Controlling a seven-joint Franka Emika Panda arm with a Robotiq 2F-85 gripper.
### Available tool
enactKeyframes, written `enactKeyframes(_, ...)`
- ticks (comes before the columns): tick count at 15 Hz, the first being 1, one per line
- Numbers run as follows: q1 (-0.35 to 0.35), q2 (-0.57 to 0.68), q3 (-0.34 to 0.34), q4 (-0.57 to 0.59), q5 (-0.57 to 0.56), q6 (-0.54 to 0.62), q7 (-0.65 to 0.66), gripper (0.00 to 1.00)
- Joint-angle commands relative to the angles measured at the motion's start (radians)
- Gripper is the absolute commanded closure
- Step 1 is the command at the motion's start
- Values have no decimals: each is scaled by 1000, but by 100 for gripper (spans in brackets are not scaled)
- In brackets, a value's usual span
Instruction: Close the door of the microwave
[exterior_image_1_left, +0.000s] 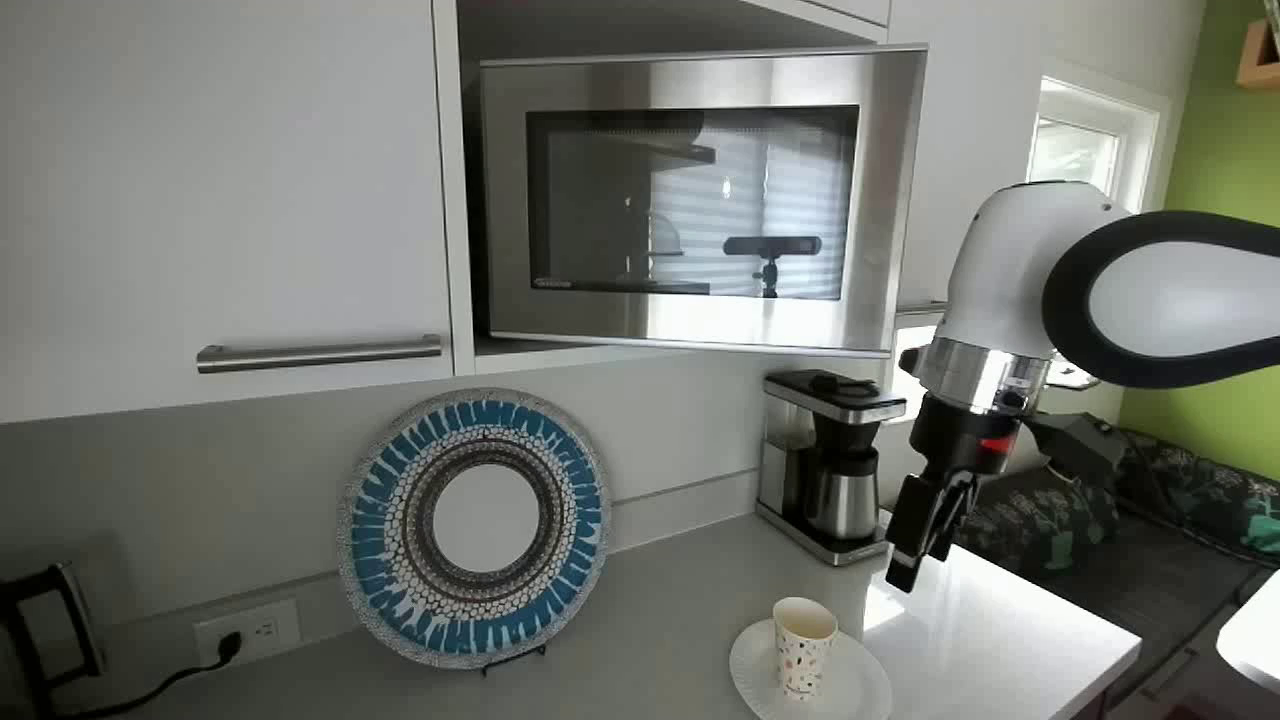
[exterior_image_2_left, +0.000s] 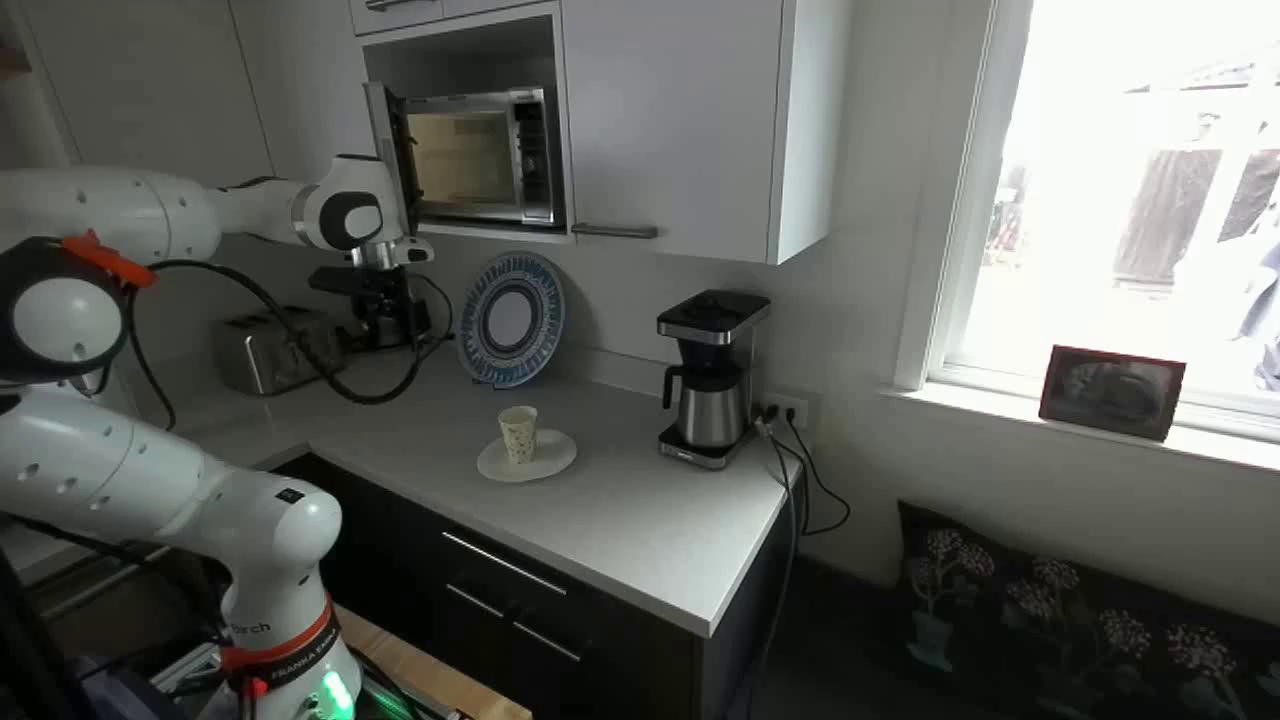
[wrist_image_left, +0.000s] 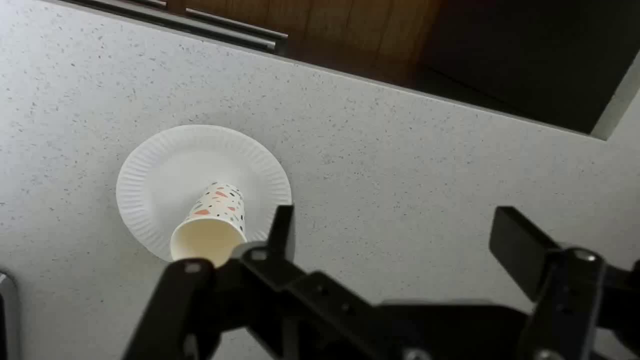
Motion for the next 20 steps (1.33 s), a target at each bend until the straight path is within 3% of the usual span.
enactKeyframes(1,-7,0,5,2,4,-3,-3,0)
enactKeyframes(5,2,-20,19,44,-3,-43,0,0)
enactKeyframes(8,-20,-52,56,101,2,-131,118,0)
enactKeyframes(10,-35,-91,90,114,-8,-123,188,0)
enactKeyframes(17,-99,-227,220,130,-62,-38,409,0)
enactKeyframes(20,-118,-261,250,114,-112,112,400,0)
